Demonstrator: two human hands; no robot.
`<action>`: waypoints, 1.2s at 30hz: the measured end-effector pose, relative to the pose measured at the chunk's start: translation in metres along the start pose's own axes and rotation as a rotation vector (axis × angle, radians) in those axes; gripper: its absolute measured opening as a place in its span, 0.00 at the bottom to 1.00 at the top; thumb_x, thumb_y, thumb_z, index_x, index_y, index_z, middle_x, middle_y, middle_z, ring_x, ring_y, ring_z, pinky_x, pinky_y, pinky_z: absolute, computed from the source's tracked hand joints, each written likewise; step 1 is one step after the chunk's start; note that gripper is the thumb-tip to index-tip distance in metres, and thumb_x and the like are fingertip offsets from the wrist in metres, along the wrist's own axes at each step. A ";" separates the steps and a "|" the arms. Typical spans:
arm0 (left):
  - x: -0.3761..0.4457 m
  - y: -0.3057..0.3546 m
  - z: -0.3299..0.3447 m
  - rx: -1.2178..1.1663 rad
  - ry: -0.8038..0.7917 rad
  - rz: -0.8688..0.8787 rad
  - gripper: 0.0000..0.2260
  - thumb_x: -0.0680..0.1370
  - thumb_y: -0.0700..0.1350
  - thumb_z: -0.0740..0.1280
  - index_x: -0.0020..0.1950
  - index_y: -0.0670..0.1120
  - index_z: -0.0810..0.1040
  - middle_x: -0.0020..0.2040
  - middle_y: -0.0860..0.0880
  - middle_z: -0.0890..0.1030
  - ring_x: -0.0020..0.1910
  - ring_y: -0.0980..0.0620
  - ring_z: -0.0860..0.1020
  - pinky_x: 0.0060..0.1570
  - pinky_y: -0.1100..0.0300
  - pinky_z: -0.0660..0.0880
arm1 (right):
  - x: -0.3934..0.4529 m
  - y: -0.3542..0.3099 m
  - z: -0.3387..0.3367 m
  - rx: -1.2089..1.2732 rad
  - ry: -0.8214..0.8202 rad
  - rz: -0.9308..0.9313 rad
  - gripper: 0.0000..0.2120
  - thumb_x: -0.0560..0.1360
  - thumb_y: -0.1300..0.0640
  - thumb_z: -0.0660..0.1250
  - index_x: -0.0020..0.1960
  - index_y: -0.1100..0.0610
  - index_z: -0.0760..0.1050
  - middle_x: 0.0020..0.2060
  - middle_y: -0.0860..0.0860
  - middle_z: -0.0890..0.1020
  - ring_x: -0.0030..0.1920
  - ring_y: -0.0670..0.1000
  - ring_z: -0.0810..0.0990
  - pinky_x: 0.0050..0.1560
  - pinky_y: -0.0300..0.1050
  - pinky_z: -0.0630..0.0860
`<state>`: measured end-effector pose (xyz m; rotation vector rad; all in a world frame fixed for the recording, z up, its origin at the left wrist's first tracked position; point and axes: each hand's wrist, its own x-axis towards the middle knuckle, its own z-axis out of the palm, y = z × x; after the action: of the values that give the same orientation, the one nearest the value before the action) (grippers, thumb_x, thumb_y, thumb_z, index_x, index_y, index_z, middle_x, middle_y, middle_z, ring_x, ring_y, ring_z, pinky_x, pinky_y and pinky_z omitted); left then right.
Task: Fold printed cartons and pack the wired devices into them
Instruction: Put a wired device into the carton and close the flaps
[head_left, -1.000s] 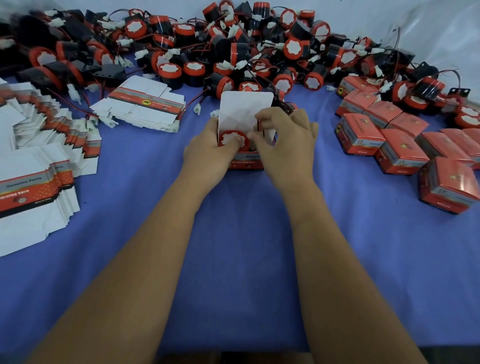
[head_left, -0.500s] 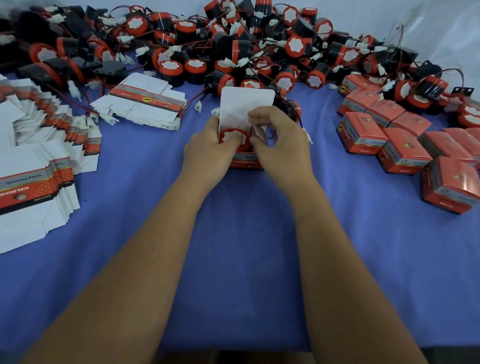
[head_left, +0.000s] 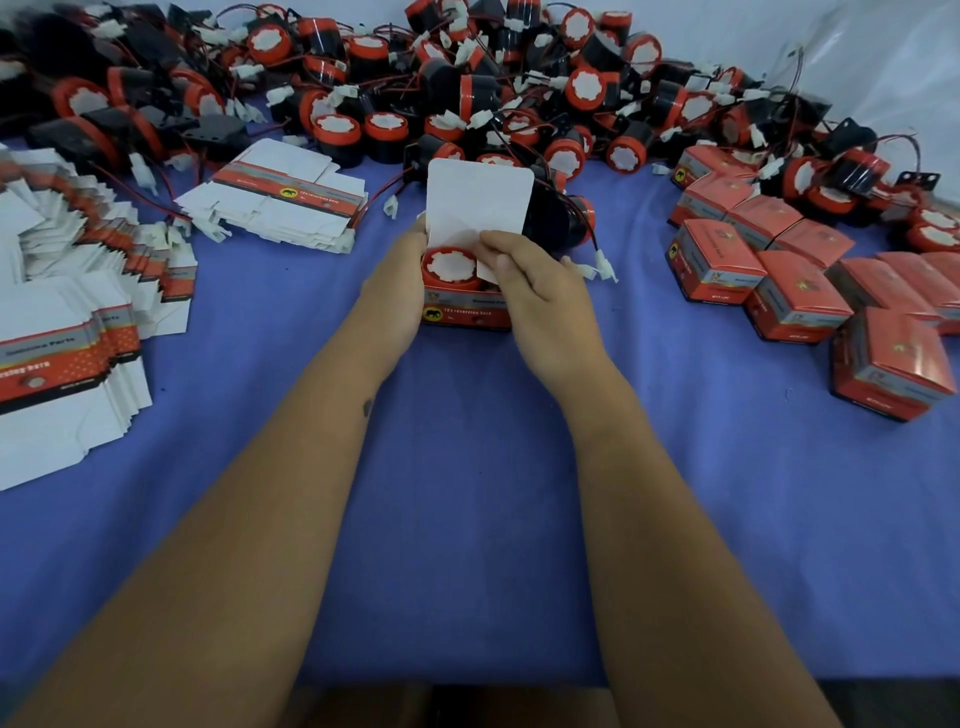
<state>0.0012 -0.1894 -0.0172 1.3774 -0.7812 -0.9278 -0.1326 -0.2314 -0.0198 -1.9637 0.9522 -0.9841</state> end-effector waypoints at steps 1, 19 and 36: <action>0.000 -0.002 -0.001 -0.011 -0.034 0.029 0.16 0.85 0.48 0.54 0.64 0.47 0.79 0.55 0.45 0.85 0.52 0.51 0.84 0.47 0.61 0.80 | 0.000 -0.002 0.001 0.063 0.009 0.023 0.14 0.83 0.60 0.57 0.65 0.56 0.76 0.60 0.47 0.81 0.65 0.48 0.75 0.71 0.51 0.67; 0.007 -0.007 -0.011 0.197 0.090 0.283 0.12 0.77 0.37 0.69 0.49 0.55 0.81 0.49 0.58 0.81 0.39 0.57 0.78 0.38 0.68 0.76 | 0.007 -0.001 -0.001 0.332 0.187 0.125 0.16 0.78 0.70 0.56 0.46 0.56 0.80 0.41 0.44 0.82 0.41 0.37 0.80 0.40 0.30 0.75; 0.004 -0.009 -0.019 0.411 0.170 0.415 0.09 0.80 0.43 0.68 0.59 0.46 0.83 0.62 0.52 0.81 0.62 0.56 0.77 0.45 0.73 0.75 | 0.005 0.020 -0.005 0.010 -0.049 0.030 0.18 0.81 0.52 0.64 0.70 0.50 0.73 0.75 0.42 0.66 0.68 0.36 0.64 0.65 0.33 0.68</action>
<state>0.0187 -0.1840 -0.0278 1.5406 -1.1140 -0.3298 -0.1403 -0.2463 -0.0328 -1.9512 0.9447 -0.9184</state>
